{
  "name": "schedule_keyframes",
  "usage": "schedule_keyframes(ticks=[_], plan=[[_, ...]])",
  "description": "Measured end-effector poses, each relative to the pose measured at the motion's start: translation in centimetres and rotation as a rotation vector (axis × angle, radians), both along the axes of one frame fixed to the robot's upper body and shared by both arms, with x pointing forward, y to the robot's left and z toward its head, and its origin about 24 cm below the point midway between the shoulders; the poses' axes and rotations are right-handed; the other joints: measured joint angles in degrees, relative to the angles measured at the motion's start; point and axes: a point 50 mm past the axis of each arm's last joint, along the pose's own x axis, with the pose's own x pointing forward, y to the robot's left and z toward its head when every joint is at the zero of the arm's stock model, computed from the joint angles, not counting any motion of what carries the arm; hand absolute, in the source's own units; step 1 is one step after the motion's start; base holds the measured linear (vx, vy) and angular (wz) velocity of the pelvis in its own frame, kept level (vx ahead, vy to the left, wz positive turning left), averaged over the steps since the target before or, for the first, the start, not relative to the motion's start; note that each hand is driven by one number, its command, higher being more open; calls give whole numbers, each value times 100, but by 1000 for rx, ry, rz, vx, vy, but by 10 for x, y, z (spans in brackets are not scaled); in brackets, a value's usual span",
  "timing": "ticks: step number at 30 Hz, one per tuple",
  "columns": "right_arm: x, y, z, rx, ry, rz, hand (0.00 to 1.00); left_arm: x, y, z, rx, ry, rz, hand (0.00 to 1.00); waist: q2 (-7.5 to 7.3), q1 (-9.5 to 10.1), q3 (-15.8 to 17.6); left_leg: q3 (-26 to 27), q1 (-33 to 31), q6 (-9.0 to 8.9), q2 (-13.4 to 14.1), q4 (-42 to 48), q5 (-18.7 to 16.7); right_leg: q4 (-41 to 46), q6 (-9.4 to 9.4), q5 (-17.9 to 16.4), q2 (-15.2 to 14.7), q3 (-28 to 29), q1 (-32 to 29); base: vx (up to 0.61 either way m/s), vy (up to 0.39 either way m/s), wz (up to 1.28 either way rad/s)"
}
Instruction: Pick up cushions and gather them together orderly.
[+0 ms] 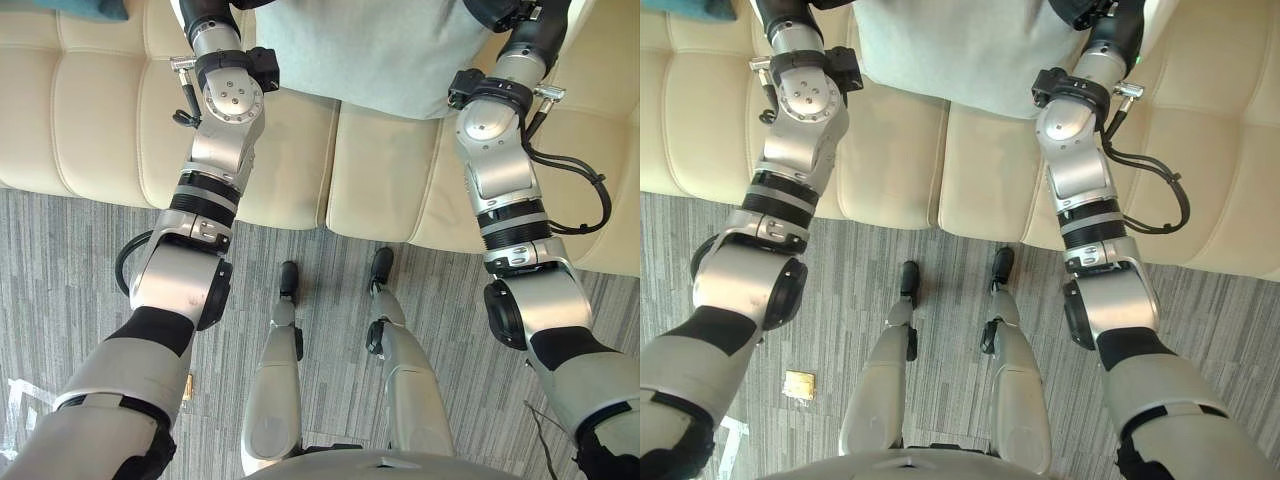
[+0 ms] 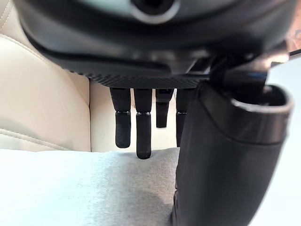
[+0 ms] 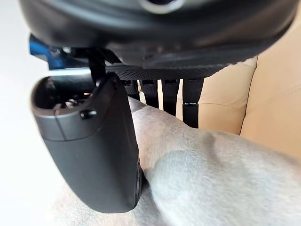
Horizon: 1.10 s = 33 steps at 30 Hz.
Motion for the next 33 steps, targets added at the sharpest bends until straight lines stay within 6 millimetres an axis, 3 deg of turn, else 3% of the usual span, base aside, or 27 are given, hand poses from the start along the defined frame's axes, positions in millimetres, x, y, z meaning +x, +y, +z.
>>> schedule_keyframes(ticks=[7, 10, 13, 17, 19, 24, 28, 33], plan=[[4, -21, -3, 31, 42, -12, 100, 6, 9, -10, -28, 62, -3, 100, -20, 25, 11, -31, -27, 1, 17, 31, 4, 10, -1, 1, 41, -17, 15, 5, 6, 1], [3, -42, -4, 73, 59, -27, 100, 5, 26, -6, -54, 53, 16, 100, -30, 26, 16, -70, 67, -3, 55, 44, 6, 9, -6, 5, 71, -67, 140, 45, 11, 3], [1, -65, -14, 140, 88, -33, 100, -1, 58, -6, -136, 33, 68, 100, -37, 20, 20, -63, 246, -5, 76, 21, 4, -27, -7, 3, 92, -68, 322, 57, 15, -2], [-11, -98, -38, 197, 122, -63, 100, -17, 96, -24, -220, -2, 117, 100, -41, 32, 19, -61, 404, -8, 88, -6, 0, -89, -6, 1, 111, -74, 501, 44, 18, 0], [-19, -107, -56, 212, 141, -68, 100, -25, 108, -47, -256, 9, 131, 100, -42, 35, 19, -59, 517, -10, 91, -25, -3, -110, -6, 1, 119, -73, 611, 52, 28, -2], [-55, -107, -128, 209, 221, 21, 100, -57, 121, -144, -254, 183, 102, 100, -72, 74, 1, -5, 945, 16, 122, -15, -131, -212, -3, -24, 173, -23, 1051, 47, 22, -8], [-97, -89, -227, 299, 483, 107, 100, -103, 101, -260, -339, 498, 47, 100, -249, 121, -234, 134, 1292, 101, 145, 37, -318, -247, 24, -110, 209, 99, 1363, 51, 25, -17], [-155, -73, -306, 371, 768, 116, 100, -168, 75, -361, -419, 883, 26, 100, -225, 143, -601, 285, 1804, 129, 180, 112, -524, -351, 56, -180, 248, 194, 1883, 61, 48, -15]])
